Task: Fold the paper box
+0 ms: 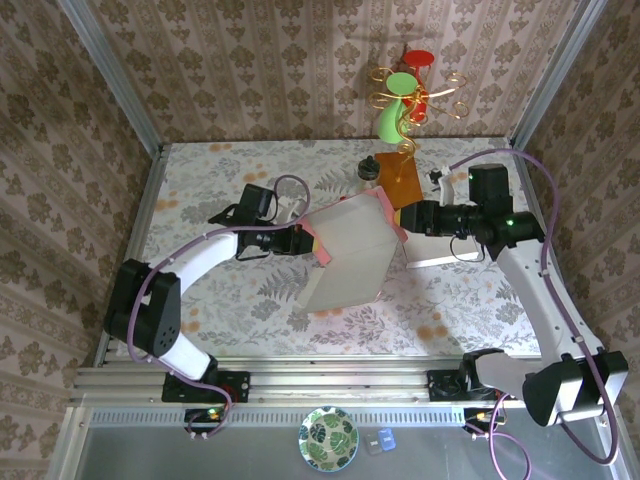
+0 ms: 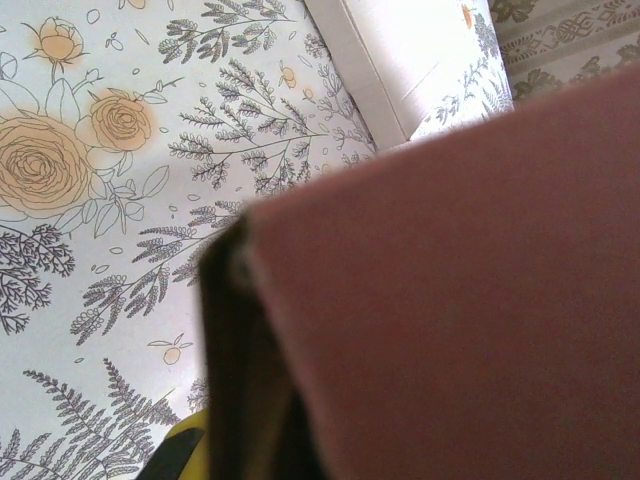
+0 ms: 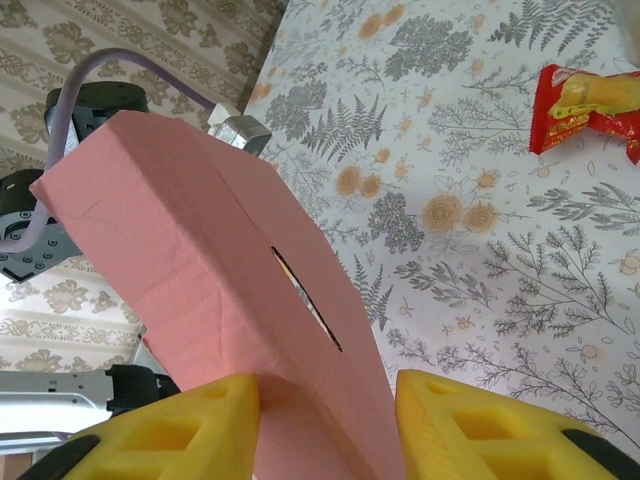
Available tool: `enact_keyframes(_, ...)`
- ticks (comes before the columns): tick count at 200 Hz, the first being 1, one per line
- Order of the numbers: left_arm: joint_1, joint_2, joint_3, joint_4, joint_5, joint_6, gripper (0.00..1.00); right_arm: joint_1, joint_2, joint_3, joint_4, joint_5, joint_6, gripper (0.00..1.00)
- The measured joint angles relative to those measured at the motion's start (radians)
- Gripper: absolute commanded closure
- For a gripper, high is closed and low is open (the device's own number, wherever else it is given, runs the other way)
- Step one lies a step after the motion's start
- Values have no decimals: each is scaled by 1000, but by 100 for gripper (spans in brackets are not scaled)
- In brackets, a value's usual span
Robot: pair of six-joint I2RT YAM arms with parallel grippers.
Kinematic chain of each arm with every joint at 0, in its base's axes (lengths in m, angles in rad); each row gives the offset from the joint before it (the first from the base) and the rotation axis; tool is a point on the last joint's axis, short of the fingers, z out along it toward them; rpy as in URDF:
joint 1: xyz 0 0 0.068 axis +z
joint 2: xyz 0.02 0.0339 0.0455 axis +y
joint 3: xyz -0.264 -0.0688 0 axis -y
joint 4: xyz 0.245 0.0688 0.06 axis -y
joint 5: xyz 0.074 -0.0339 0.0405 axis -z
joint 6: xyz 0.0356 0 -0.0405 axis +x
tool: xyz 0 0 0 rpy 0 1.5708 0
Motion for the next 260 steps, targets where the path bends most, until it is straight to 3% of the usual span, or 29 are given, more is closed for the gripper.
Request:
enact_keyframes(93,0,10,15,-14,3,19,100,14,32,51,-24,42,-60,60)
enact_keyframes(260,-8,10,35,-74,-13,52,100,230,65,152,-148,381,-214,60)
